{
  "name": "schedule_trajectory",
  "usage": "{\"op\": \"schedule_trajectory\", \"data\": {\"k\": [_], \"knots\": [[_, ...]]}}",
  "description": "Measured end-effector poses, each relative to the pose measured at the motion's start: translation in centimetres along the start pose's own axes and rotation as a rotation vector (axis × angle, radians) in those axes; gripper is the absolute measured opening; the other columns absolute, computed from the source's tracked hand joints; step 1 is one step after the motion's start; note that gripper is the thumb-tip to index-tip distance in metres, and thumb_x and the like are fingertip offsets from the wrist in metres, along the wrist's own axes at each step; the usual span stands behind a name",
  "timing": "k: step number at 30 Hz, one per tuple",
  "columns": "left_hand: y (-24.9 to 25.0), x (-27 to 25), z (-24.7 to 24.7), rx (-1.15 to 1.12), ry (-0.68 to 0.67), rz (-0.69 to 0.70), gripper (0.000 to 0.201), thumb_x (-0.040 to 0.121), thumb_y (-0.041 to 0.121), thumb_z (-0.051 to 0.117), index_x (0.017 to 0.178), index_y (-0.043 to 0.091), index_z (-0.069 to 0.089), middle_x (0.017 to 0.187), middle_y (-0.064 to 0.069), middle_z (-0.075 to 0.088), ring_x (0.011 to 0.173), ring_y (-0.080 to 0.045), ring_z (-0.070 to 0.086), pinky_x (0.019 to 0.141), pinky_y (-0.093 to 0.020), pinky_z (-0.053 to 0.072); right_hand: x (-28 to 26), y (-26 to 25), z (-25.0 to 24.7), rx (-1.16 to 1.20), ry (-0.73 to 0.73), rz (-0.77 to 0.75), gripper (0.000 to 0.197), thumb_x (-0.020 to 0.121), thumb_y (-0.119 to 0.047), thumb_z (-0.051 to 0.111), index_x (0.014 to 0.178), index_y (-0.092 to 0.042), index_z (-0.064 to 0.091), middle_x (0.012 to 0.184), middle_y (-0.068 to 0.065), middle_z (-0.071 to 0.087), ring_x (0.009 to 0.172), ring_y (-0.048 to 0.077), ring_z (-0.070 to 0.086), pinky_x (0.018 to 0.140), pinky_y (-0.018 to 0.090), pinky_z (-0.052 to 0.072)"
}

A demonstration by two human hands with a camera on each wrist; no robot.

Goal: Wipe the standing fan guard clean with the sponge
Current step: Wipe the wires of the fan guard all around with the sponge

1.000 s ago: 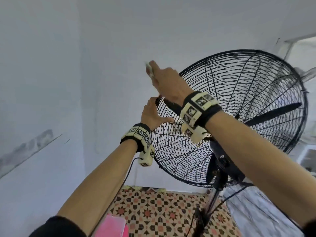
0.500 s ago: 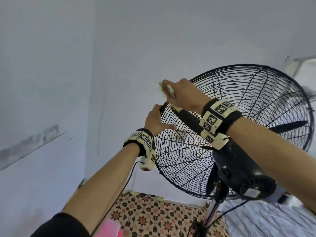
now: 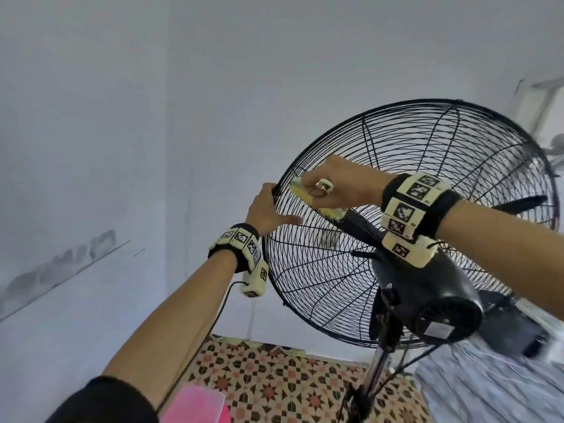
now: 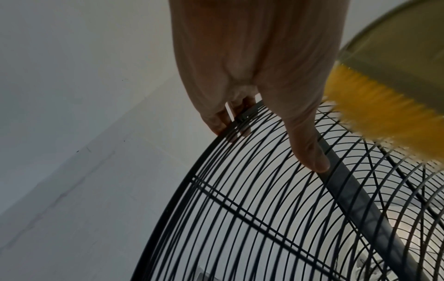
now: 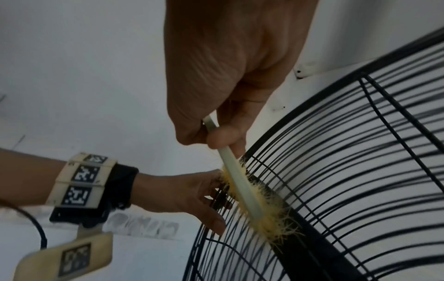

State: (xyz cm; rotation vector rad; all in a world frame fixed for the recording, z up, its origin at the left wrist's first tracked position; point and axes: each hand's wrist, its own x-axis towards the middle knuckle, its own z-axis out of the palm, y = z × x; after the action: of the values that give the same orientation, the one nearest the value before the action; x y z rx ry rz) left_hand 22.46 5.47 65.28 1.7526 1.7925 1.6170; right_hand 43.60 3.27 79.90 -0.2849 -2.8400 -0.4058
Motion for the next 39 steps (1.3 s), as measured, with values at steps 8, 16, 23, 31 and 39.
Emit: {"op": "schedule_trajectory", "data": {"k": [8,16,23,31,39], "knots": [[0.2,0.1,-0.7,0.045,-0.014,-0.013,0.105,0.065,0.048,0.095,0.143,0.011,0.036,0.133,-0.001,0.052,0.124,-0.022,0.053,0.105,-0.039,0.045,-1.3,0.3,0.5,0.010,0.164,-0.103,0.027,0.086,-0.010,0.066,0.077,-0.026,0.045,0.078,-0.005,0.061,0.071,0.017,0.060,0.072,0.018,0.045],[0.1,0.3,-0.2,0.081,-0.003,-0.010,0.103,0.066,0.046,0.096,0.143,0.012,0.037,0.136,-0.003,0.054,0.124,-0.021,0.053,0.107,-0.039,0.045,-4.5,2.0,2.2,-0.147,-0.150,-0.028,0.026,0.089,-0.009,0.067,0.075,-0.021,0.048,0.099,0.004,0.067,0.076,0.012,0.057,0.064,0.012,0.033],[-0.1,0.2,-0.4,0.071,-0.015,-0.013,0.104,0.067,0.045,0.095,0.145,0.012,0.035,0.136,-0.003,0.054,0.120,-0.019,0.052,0.104,-0.035,0.044,-6.3,2.9,2.7,-0.256,-0.184,-0.046,0.009,0.097,-0.019,0.062,0.105,-0.016,0.062,0.134,0.008,0.052,0.097,0.017,0.053,0.069,0.016,0.033],[0.3,0.0,-0.5,0.058,-0.037,-0.025,0.114,0.056,0.058,0.090,0.145,0.013,0.035,0.139,-0.001,0.053,0.123,-0.020,0.053,0.107,-0.038,0.045,-6.5,2.5,1.7,-0.346,-0.268,-0.064,0.017,0.093,-0.017,0.064,0.086,-0.022,0.049,0.097,-0.005,0.043,0.084,0.014,0.043,0.061,0.028,0.039],[0.4,-0.3,-0.5,0.055,-0.021,-0.018,0.102,0.067,0.044,0.095,0.144,0.012,0.035,0.136,0.000,0.052,0.122,-0.019,0.052,0.107,-0.037,0.044,-8.3,3.4,1.9,-0.448,-0.441,-0.065,0.020,0.087,-0.017,0.062,0.073,-0.019,0.048,0.075,0.002,0.057,0.067,0.022,0.053,0.055,0.037,0.050]]}}
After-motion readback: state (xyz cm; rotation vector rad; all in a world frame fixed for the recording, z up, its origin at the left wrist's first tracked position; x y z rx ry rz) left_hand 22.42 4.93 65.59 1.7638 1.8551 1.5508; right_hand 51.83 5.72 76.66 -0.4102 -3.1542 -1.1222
